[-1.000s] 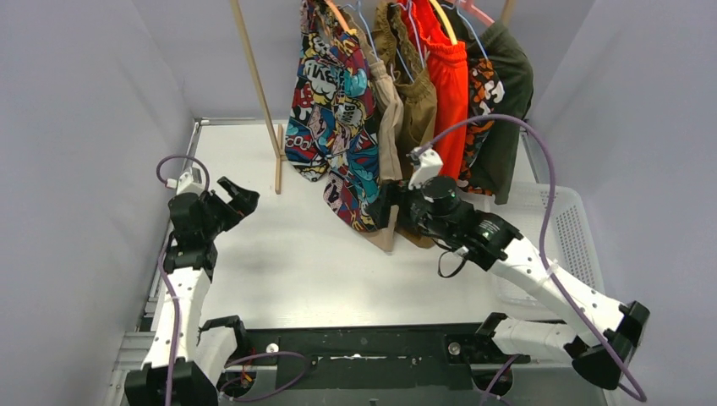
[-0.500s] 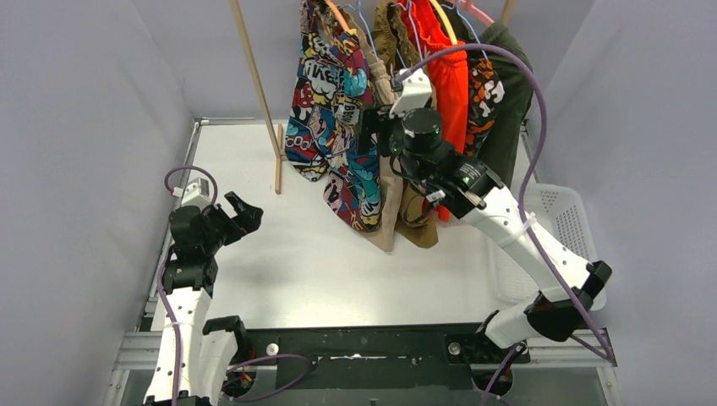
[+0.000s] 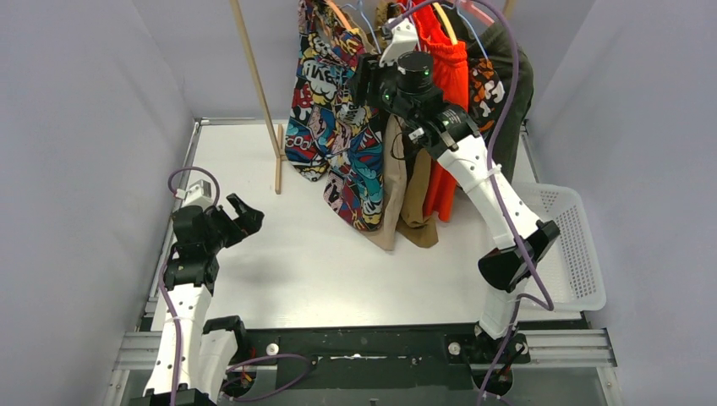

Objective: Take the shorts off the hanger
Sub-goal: Pick up the hanger from the clothes rod.

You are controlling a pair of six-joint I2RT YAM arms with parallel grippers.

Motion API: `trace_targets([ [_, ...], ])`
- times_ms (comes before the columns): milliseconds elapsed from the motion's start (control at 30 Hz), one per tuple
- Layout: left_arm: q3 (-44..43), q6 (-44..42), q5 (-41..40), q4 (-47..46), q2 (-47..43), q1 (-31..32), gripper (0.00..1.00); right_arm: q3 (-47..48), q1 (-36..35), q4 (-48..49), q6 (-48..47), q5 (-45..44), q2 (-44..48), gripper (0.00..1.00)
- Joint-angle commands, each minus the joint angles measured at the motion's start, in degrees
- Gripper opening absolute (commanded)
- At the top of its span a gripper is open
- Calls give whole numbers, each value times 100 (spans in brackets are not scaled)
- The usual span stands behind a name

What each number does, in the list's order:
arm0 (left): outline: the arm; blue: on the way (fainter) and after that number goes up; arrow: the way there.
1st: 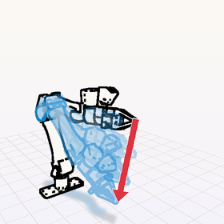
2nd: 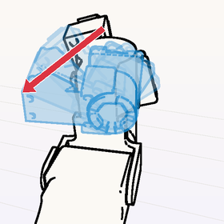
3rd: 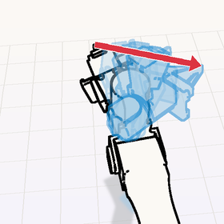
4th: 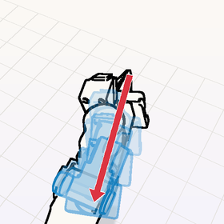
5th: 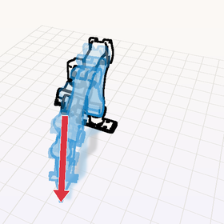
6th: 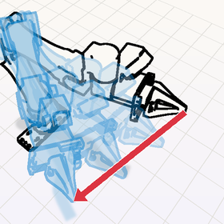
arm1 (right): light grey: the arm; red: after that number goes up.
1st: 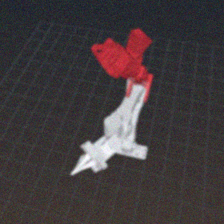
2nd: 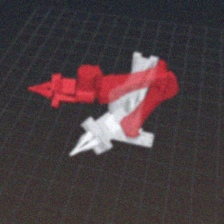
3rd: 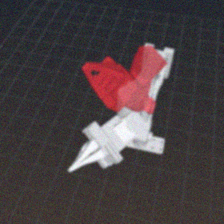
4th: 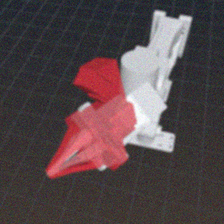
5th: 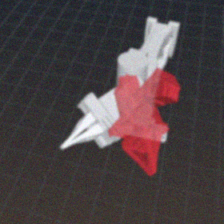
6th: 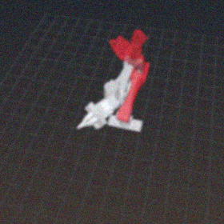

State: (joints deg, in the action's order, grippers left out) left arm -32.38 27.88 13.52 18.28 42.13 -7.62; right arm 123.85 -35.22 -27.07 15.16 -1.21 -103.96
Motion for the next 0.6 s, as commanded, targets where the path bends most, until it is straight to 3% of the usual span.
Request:
trace_targets([
  [0,-27,-63,145,-237,104,-38,98,519,-54,-67,-134,461,-111,53],
  [233,-6,-38,188,-266,204,-47,98,444,-61,382,-732,859,-212,51],
  [300,-5,-30,186,-264,208,-47,98,201,-76,735,-913,595,-186,49],
  [400,3,-19,165,-264,208,-47,98,18,-229,1248,-1166,-83,-183,33],
  [500,3,-4,143,-264,208,-47,98,81,-321,1603,-1281,-283,-274,45],
  [567,11,5,134,-264,216,-47,98,208,-335,1683,-1335,-275,-403,42],
])
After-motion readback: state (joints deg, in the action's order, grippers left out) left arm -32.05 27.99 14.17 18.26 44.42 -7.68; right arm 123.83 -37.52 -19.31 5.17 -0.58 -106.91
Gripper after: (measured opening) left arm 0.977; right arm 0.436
